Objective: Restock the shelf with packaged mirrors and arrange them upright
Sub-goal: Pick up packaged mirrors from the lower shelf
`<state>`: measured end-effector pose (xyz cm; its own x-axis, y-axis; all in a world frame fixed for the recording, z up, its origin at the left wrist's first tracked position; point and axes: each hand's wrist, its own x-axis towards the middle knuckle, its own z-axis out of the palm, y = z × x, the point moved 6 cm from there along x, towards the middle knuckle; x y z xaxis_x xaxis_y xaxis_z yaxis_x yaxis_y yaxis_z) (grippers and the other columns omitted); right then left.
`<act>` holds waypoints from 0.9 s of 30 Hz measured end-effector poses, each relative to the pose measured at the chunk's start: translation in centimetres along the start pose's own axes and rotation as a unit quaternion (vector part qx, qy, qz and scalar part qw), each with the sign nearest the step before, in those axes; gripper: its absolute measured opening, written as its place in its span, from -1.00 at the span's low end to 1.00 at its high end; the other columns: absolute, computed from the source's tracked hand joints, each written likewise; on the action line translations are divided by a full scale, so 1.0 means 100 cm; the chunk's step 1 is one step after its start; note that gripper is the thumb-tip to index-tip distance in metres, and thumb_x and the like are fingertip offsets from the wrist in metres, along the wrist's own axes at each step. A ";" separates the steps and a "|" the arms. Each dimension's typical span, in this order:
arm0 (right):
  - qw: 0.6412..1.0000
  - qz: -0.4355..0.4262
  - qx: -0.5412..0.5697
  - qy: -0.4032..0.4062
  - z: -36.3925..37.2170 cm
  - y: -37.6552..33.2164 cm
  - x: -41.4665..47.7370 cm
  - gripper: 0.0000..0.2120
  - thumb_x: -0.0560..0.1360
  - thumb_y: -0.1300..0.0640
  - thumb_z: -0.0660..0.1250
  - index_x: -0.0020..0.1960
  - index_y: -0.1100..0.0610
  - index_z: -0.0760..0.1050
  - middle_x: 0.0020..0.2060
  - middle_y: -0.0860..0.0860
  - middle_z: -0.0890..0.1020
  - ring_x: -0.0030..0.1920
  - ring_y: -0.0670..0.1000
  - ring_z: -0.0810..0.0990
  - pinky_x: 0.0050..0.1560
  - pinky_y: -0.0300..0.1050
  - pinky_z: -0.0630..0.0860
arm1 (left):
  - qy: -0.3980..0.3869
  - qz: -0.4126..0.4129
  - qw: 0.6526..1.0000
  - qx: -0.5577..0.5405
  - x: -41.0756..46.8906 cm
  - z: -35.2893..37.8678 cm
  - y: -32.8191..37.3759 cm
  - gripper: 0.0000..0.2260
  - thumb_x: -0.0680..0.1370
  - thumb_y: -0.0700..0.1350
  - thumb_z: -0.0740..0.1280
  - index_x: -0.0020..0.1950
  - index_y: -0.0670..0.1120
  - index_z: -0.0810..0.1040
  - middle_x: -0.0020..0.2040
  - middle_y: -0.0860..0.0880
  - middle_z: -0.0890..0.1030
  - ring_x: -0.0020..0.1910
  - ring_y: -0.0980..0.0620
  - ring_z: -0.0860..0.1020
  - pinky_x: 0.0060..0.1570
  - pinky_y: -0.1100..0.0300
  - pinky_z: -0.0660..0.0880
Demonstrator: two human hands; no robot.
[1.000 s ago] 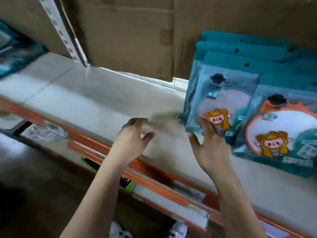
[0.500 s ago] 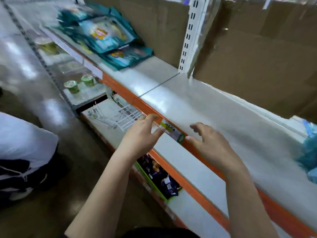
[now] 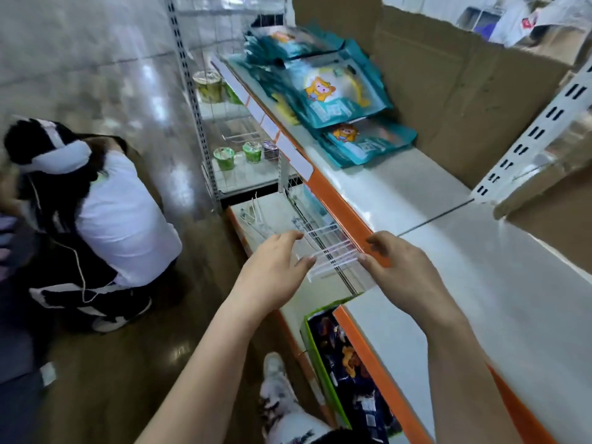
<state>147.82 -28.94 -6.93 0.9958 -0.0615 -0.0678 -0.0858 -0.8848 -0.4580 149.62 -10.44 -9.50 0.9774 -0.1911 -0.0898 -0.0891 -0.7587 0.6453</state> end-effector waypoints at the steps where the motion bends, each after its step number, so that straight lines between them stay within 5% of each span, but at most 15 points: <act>1: 1.000 -0.006 0.001 0.007 0.000 -0.006 0.015 -0.66 0.56 -0.09 0.23 0.29 -0.01 0.41 0.22 -0.06 0.53 0.21 -0.03 0.48 0.16 -0.05 0.44 | 0.010 -0.002 1.000 0.002 0.012 -0.007 -0.006 -0.57 0.57 0.09 0.23 0.40 0.00 0.32 0.32 -0.03 0.44 0.24 -0.02 0.45 0.24 0.08 0.38; 15: 0.993 -0.024 0.058 0.105 -0.010 -0.064 0.253 -0.71 0.54 0.01 0.26 0.23 0.05 0.47 0.16 0.05 0.59 0.16 0.09 0.53 0.11 0.04 0.49 | 0.051 -0.002 0.997 0.049 0.230 -0.090 -0.042 -0.60 0.56 0.06 0.24 0.37 -0.01 0.38 0.31 -0.02 0.46 0.29 0.00 0.43 0.25 0.00 0.40; 27: 0.994 0.048 0.059 0.073 -0.012 -0.052 0.345 -0.73 0.53 -0.01 0.25 0.21 0.02 0.41 0.10 0.02 0.53 0.10 0.10 0.52 0.07 0.07 0.48 | 0.055 0.026 0.997 0.053 0.353 -0.123 -0.034 -0.63 0.57 0.05 0.23 0.35 -0.01 0.41 0.28 -0.01 0.48 0.17 0.06 0.46 0.19 0.12 0.39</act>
<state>182.69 -27.02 -5.79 0.9760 -0.2175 0.0092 -0.1757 -0.8121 -0.5565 186.80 -6.93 -5.51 0.9856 -0.1662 0.0298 -0.1540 -0.8124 0.5624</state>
